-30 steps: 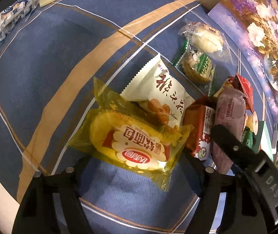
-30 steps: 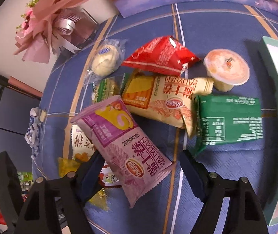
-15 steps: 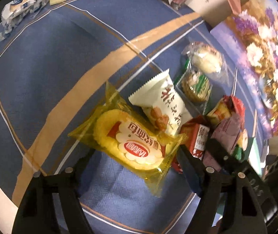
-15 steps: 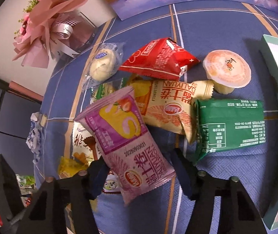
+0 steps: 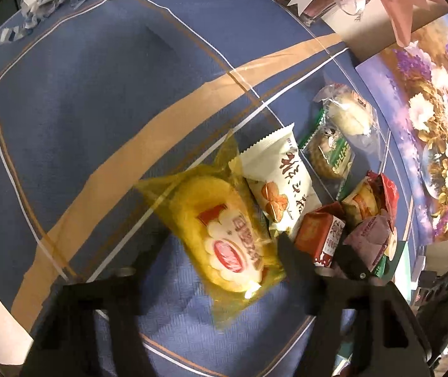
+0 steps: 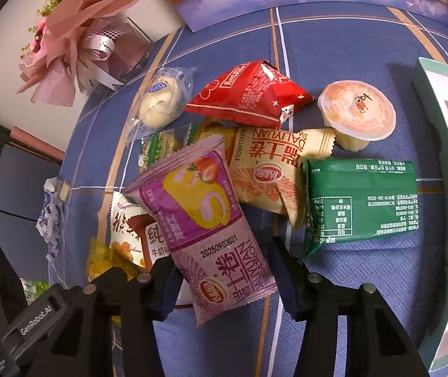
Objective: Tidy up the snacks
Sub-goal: 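Grasp the yellow bread bag with the left tool while the right tool grasps the pink wafer bag, then carry both bags into the white tray and open both tools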
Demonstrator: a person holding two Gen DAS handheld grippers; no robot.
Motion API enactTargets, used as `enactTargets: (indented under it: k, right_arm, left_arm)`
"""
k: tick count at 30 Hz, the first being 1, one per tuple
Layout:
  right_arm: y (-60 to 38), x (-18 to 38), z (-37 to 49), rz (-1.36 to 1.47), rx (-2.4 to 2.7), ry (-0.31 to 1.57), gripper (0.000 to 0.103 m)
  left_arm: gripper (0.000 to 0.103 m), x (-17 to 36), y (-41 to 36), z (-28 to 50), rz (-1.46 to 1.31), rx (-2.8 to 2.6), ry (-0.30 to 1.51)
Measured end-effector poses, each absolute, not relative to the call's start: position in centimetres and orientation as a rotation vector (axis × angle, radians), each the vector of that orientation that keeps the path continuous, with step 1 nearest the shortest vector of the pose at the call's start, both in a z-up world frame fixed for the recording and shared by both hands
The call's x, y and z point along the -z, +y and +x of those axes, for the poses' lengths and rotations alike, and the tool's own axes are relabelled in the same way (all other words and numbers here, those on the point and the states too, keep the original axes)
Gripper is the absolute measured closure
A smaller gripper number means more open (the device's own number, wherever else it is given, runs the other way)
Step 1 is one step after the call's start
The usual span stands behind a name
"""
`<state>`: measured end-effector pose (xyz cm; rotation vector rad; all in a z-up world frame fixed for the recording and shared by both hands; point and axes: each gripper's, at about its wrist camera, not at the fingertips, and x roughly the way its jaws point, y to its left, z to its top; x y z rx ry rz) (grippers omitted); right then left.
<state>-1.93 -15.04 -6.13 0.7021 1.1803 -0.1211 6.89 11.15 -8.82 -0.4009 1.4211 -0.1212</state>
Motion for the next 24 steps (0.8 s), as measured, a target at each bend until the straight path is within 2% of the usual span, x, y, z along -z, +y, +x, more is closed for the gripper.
enactTargets:
  k: [2, 5, 15, 16, 24]
  right_arm:
    - [-14.9, 6.1, -1.9, 0.698, 0.124, 1.183, 0.048]
    - [-14.8, 6.0, -1.9, 0.683, 0.127, 1.188, 0.050]
    - [-14.7, 4.8, -3.0, 0.626, 0.144, 1.194, 0.058]
    - [-14.7, 4.6, -3.1, 0.628, 0.143, 1.191, 0.062]
    - [-15.6, 2.1, -5.7, 0.626, 0.164, 1.148, 0.062]
  left_arm:
    - [0.054, 8.8, 10.7, 6.7, -0.394, 0.120, 1.416]
    - [0.057, 8.8, 10.6, 6.6, -0.412, 0.124, 1.413]
    - [0.059, 7.6, 10.2, 5.3, -0.376, 0.128, 1.396]
    - [0.059, 7.4, 10.1, 5.2, -0.373, 0.132, 1.390]
    - [0.059, 5.1, 8.3, 3.5, -0.325, 0.181, 1.344]
